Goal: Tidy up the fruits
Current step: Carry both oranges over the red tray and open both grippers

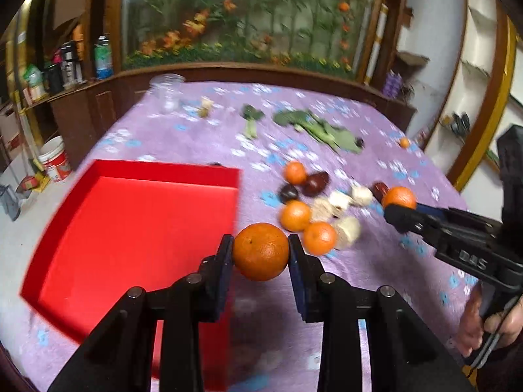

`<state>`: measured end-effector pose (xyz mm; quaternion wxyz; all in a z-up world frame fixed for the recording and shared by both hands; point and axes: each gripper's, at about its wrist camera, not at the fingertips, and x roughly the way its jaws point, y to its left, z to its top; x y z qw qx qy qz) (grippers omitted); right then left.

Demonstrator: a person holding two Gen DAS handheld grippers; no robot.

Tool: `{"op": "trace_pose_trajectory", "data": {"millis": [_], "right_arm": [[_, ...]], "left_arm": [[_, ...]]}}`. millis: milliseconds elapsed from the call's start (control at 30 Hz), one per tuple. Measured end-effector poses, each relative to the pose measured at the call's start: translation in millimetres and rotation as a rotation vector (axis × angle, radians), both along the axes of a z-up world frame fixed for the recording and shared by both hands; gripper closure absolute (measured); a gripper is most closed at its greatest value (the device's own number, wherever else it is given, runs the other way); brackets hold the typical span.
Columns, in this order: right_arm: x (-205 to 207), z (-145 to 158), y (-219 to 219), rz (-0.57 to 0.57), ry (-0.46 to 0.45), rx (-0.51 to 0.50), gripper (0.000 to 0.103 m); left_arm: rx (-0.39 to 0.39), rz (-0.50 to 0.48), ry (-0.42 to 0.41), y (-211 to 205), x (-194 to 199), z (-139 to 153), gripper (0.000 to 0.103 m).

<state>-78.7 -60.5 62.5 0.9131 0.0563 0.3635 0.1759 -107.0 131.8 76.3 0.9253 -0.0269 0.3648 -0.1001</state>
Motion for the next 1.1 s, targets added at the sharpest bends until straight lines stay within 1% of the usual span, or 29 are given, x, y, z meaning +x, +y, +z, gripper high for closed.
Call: {"op": "trace_pose_trajectory", "data": {"millis": [100,200,300,467,667,800,1000,1033,1067,1100], "right_arm": [[-6.7,14.2,27.8,0.083,-0.018,0.030,0.071],[-8.0,17.3,58.9,0.164,-0.002,0.055,0.070],[-5.0,11.3,91.6,0.232,0.032,0.073,0.070],[2.9,-5.6,141.6,0.329,0.085,0.071,0.070],[11.7,-30.8,185.2,0.388,0.141,0.030,0.070],[15.7,-42.0,200.8,0.402,0.159,0.006,0.070],[9.8,-45.1,210.6,0.416,0.131,-0.026,0.068],[8.7,-43.2,209.2,0.416,0.128,-0.026,0.068],[8.7,-42.3,208.3,0.415,0.125,-0.026,0.068],[8.2,-41.1,207.4,0.414,0.119,-0.024,0.068]], "left_arm": [[0.002,0.075,-0.017,30.0,-4.6,6.6,0.072],[0.002,0.161,-0.011,63.0,-3.6,4.6,0.072],[0.016,0.236,-0.008,87.5,-2.6,0.3,0.072],[0.073,0.340,-0.006,118.6,1.1,-8.8,0.071],[0.078,0.368,0.025,134.4,8.3,-20.9,0.071],[0.097,0.378,0.030,137.2,8.5,-25.0,0.071],[0.089,0.376,0.027,139.2,8.1,-25.5,0.070],[0.087,0.376,0.025,139.4,7.8,-24.7,0.065],[0.092,0.381,0.018,138.6,5.8,-22.9,0.054],[0.096,0.387,0.011,137.6,4.7,-21.3,0.050]]}}
